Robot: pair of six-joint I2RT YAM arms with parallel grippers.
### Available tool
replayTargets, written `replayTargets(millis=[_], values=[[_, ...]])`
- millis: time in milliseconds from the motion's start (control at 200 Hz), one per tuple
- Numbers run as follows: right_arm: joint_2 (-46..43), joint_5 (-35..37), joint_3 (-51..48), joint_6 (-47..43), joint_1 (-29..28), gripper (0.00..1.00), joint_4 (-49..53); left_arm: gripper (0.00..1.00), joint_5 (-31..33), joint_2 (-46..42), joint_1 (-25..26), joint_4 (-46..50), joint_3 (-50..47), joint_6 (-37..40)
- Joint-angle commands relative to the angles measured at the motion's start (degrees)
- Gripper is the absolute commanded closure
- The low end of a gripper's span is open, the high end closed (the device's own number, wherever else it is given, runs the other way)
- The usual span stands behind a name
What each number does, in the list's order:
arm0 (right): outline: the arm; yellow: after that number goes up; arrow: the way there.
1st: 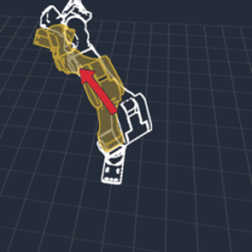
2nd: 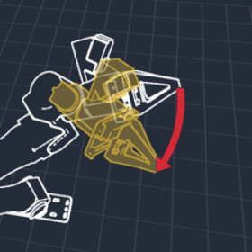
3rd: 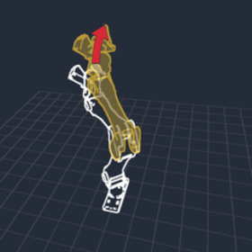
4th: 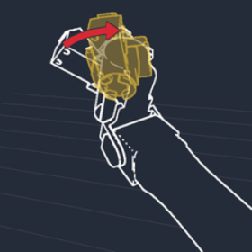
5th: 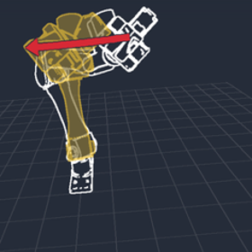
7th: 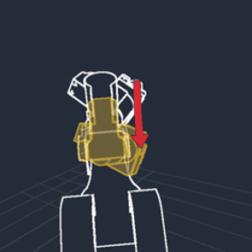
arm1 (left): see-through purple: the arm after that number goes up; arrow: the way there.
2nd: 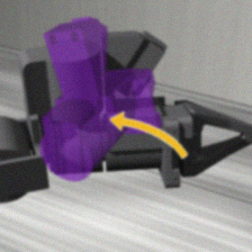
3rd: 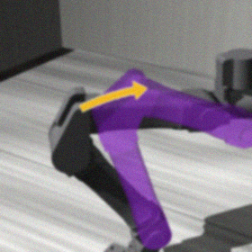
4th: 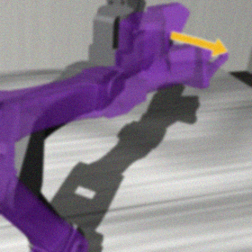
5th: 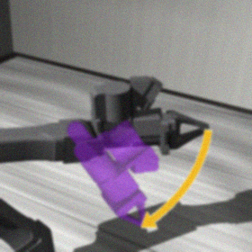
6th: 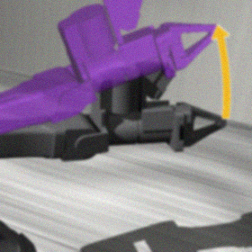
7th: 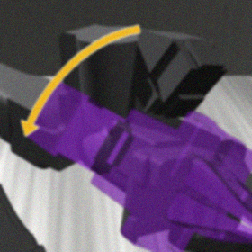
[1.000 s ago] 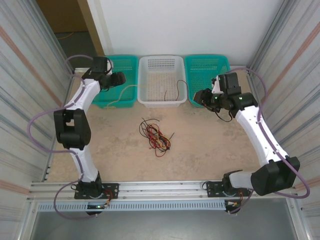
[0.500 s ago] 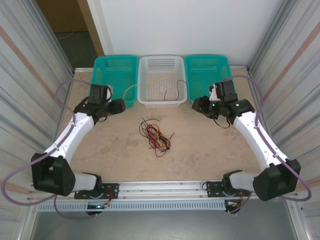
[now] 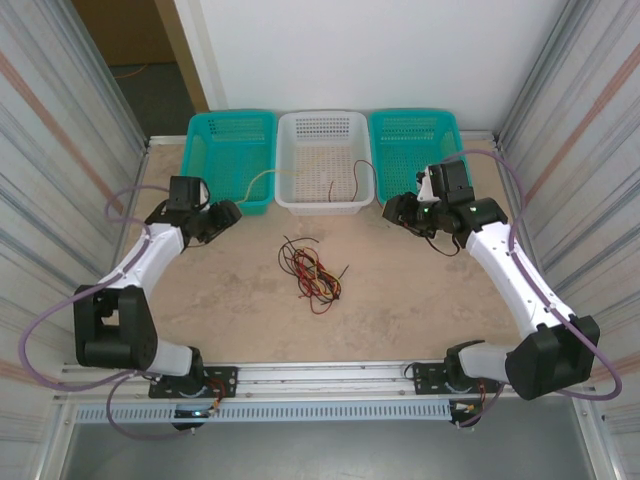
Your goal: Untangle the cables
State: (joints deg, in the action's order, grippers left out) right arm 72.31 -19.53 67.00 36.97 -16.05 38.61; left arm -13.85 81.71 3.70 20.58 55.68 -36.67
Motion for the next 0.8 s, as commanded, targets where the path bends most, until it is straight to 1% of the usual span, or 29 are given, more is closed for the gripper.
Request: replayTargets(millis=[0, 105, 180, 251, 321, 411, 536, 621, 696, 797], values=[[0.17, -1.08, -0.28, -1.11, 1.05, 0.57, -0.64, 0.44, -2.81, 1.08, -1.11, -6.60, -1.40, -6.20], [-0.24, -1.35, -1.10, -1.02, 1.55, 0.57, -0.81, 0.56, -4.54, 2.54, -2.38, -10.27, -2.67, -9.25], [0.00, -1.35, -1.77, -1.11, 1.86, 0.57, -1.13, 0.60, -6.43, 3.09, -3.25, -13.77, -3.71, -11.39], [0.61, -2.13, -1.93, -0.89, 2.49, 0.58, -1.17, 0.71, -7.86, 3.36, -3.44, -15.74, -3.70, -12.15], [0.96, -2.36, -1.96, -0.76, 2.69, 0.58, -1.55, 0.87, -9.21, 3.16, -3.49, -16.42, -3.39, -12.79], [1.15, -2.28, -1.66, -0.70, 2.78, 0.58, -1.96, 1.00, -9.72, 1.33, -3.44, -16.70, -3.69, -14.02], [1.83, -2.43, -1.20, -0.80, 3.13, 0.58, -2.13, 1.00, -10.35, -1.73, -3.45, -14.40, -2.65, -14.70], [2.21, -2.43, -0.73, -1.02, 3.39, 0.58, -1.96, 1.00, -12.40, -3.77, -3.53, -12.52, -0.95, -15.57], [2.46, -2.95, -0.17, -0.52, 4.08, 0.58, -2.14, 1.00, -13.83, -5.91, -3.57, -13.40, -0.51, -18.01], [3.52, -1.42, 1.40, -0.91, 4.28, 0.58, -1.87, 1.00, -14.60, -7.52, -3.93, -15.70, 0.83, -20.70]])
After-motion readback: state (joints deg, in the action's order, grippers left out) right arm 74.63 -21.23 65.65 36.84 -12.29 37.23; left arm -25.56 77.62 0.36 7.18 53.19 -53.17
